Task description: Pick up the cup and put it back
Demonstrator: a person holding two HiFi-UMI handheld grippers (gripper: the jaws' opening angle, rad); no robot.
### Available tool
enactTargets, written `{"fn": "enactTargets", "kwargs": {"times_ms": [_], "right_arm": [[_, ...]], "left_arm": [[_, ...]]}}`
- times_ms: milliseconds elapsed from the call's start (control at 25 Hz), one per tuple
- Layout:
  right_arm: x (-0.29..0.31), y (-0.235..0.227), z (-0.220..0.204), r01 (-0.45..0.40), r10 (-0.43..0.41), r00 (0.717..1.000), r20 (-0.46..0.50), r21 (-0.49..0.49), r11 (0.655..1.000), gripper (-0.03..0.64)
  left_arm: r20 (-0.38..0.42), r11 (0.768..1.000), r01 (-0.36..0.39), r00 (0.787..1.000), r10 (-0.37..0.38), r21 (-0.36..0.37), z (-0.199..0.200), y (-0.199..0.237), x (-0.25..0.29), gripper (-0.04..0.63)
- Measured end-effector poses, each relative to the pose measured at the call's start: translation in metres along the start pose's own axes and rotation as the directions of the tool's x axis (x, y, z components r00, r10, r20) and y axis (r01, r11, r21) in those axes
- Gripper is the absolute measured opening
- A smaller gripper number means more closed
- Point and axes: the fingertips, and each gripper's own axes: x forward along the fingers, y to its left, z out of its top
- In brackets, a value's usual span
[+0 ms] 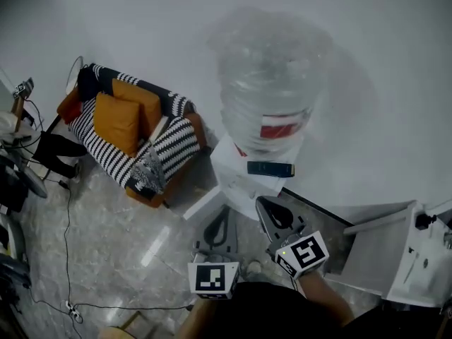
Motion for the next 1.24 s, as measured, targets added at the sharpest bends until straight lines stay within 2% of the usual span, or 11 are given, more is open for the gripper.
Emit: {"fn": "enactTargets", "kwargs": {"times_ms": [120,240,520,720,880,1240], "right_arm": [[-0.002,-0.004,0.007,-0.002,0.002,1.000,0.012,0.001,1.000,0.009],[-0.002,-0.003,0.010,-0.011,0.011,1.000,0.021,-0.001,1.000,0.009],[-0.011,0.001,0.010,-0.017,0.017,1.000,0.019,-0.003,1.000,0.009],[-0.017,-0.003,0.011,-0.007,0.007,1.000,0.019,-0.009,1.000,0.009],[-0.022,-0.002,0.012,-0.013,0.013,1.000,0.023,-0.018,1.000,0.009],[-0.030,-0.005,0.010,-0.017,0.017,0.999,0.028,-0.019,1.000,0.009]], "left_arm": [[0.016,1.000,0.012,1.000,-0.013,0.028,0.011,-0.005,0.002,0.012],[0.019,1.000,0.008,1.000,-0.008,0.021,0.016,-0.009,0.002,0.012],[0.019,1.000,0.013,1.000,-0.013,0.020,0.016,-0.017,0.001,0.012],[0.030,0.998,0.024,0.999,-0.025,0.052,0.013,-0.021,0.003,0.012],[0.034,1.000,0.014,0.999,-0.014,0.016,0.018,-0.028,0.000,0.012],[0.051,0.997,0.038,0.998,-0.041,0.061,0.013,-0.040,0.002,0.012]]}}
